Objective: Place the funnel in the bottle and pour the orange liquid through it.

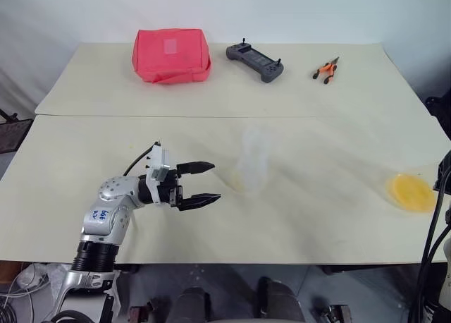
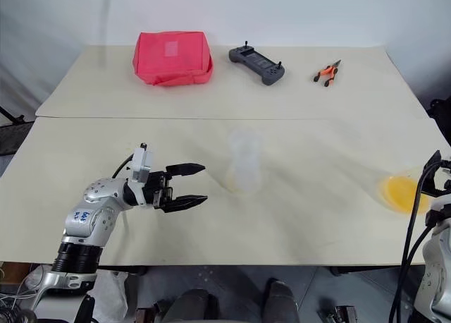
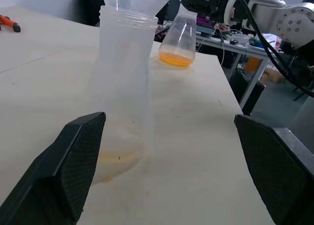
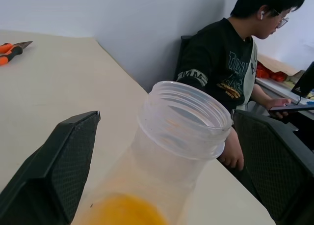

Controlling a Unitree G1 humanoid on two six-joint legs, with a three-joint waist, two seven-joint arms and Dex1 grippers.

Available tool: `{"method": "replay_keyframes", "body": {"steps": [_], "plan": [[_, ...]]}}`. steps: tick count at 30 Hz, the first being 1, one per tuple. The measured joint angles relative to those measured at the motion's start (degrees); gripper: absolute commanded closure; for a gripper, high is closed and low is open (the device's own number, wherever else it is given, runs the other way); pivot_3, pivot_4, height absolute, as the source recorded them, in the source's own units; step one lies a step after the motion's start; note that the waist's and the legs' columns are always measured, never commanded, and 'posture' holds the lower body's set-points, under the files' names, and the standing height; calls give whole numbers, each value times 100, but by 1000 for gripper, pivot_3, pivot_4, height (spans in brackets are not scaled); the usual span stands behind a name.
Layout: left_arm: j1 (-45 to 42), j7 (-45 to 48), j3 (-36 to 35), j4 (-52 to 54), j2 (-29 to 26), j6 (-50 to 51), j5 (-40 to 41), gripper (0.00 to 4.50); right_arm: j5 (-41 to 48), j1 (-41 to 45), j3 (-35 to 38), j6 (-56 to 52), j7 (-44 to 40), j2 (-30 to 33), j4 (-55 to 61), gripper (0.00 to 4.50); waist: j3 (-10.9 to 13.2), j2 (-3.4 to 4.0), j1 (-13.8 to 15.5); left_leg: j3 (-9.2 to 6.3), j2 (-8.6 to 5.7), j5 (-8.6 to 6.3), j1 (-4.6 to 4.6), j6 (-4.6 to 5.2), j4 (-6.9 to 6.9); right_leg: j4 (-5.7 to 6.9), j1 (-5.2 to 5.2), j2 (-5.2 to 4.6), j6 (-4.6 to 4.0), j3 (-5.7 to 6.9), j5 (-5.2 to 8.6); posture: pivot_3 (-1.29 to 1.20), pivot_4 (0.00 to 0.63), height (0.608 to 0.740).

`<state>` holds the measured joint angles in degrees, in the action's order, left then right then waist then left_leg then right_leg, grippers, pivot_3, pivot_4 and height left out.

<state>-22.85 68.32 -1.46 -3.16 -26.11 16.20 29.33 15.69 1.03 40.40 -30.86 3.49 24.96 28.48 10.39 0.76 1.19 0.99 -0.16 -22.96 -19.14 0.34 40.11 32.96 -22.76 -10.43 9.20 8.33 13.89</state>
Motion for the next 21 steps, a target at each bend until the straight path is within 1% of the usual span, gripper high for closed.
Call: {"method": "replay_keyframes", "body": {"steps": [5,12,21], "plan": [[68,-10,0,11,1,0,0,40,0,-69,1,66,-30,-36,32,0,0,0,3,-1,0,0,0,0,0,0,0,0,0,0,0,0,150,740],[68,-70,0,14,49,-15,0,40,37,-263,-6,-76,-55,-188,422,0,0,0,2,-1,0,0,0,0,-1,0,0,0,0,0,0,0,150,740],[67,-64,1,2,83,-85,-1,40,135,-320,-5,-623,285,-670,1256,0,0,0,4,-2,0,0,0,0,-1,0,0,0,0,0,0,0,150,740]]}}
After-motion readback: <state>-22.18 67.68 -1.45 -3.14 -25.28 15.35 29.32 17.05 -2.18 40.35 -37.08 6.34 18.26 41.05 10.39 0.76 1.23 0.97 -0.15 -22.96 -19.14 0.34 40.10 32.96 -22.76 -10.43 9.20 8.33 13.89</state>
